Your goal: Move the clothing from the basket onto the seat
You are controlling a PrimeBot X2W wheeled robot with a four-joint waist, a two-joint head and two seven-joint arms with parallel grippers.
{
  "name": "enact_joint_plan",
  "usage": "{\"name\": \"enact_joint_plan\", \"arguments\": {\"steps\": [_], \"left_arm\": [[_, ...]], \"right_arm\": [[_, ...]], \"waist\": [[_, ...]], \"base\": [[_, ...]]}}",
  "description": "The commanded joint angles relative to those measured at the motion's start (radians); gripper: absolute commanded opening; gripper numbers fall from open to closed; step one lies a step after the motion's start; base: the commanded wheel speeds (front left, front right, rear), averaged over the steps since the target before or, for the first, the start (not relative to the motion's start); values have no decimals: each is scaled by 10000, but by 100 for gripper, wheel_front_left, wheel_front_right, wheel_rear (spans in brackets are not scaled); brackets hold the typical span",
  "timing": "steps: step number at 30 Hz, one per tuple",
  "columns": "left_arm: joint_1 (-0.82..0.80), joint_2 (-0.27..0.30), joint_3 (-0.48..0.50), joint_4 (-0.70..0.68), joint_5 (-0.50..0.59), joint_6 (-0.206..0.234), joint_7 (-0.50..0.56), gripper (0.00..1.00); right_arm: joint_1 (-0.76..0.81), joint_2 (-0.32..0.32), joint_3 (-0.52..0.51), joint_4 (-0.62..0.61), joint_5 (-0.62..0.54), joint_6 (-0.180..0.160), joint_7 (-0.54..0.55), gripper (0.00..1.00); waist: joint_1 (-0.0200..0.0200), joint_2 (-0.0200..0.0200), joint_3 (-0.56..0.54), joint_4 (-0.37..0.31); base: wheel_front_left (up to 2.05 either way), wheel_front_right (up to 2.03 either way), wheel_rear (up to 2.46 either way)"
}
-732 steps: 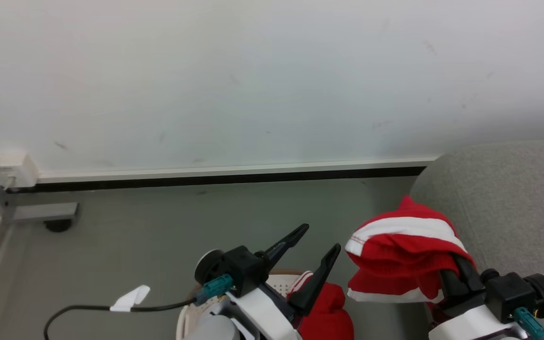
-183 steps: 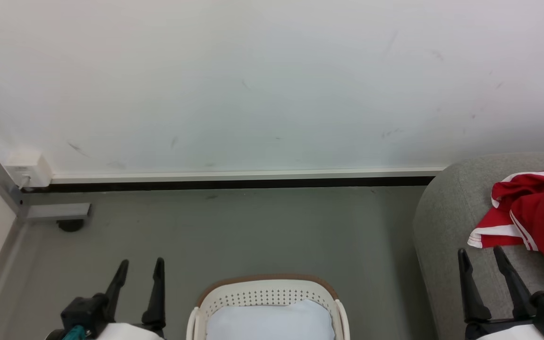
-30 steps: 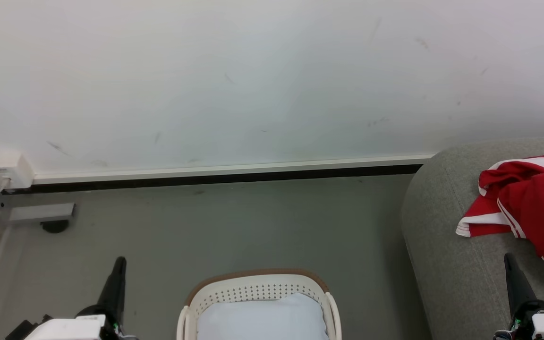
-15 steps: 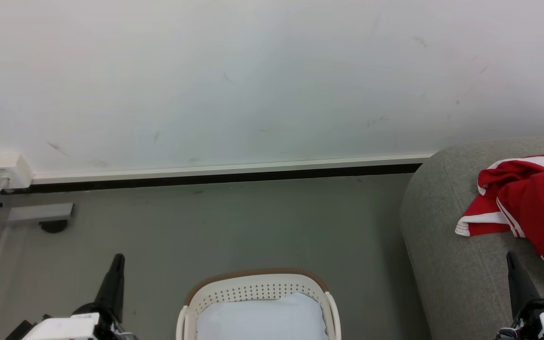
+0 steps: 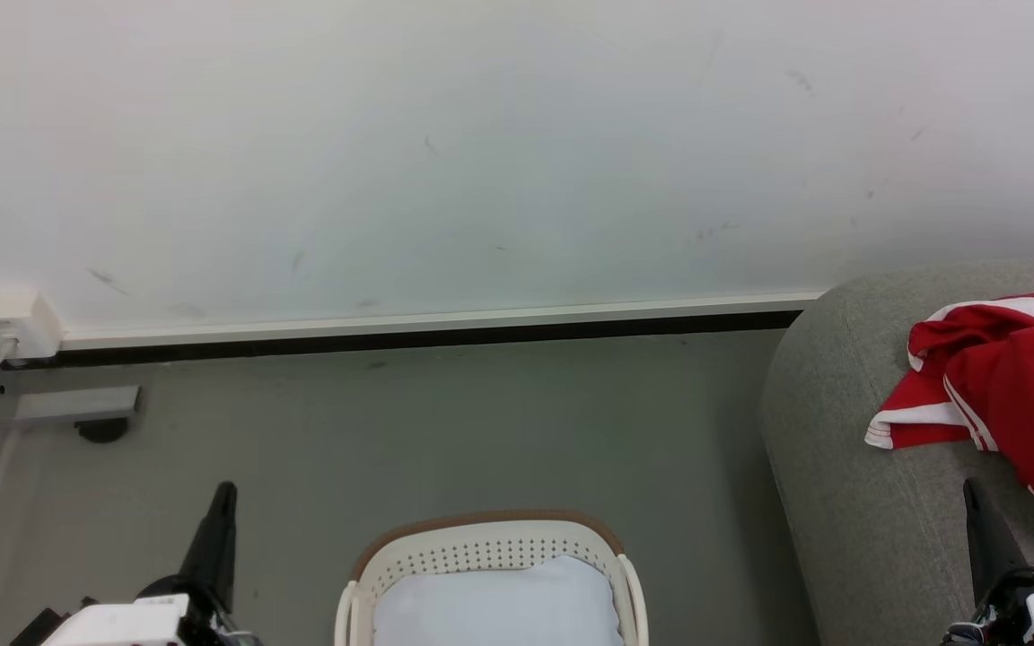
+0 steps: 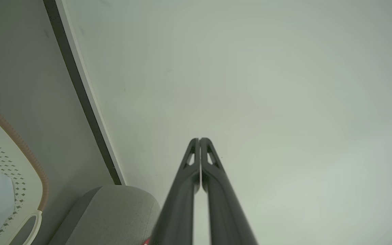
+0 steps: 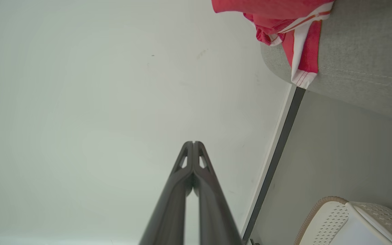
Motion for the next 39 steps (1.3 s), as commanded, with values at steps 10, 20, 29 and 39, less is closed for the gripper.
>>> {"name": "enact_joint_plan", "arguments": {"steps": [10,20,29,39], "left_arm": [[-84,70,32,-31,-131,-60,38,0],[-84,70,31,-32,-132,-60,38,0],[-84,70,30,-32,-133,-61,37,0],[-84,70,30,-33,-133,-61,37,0]], "right_arm": [[-120,8,-46,-36,-29,-24,53,0],[-121,19,-60,-35,-41,-24,46,0],[-123,26,-72,-35,-55,-24,61,0],[-124,31,-83,-34,-70,-24,64,0]], "waist": [[0,-1,0,1],[0,-1,0,1],[0,-1,0,1],[0,-1,0,1]], "base": [[0,0,0],[0,0,0],[0,0,0],[0,0,0]]}}
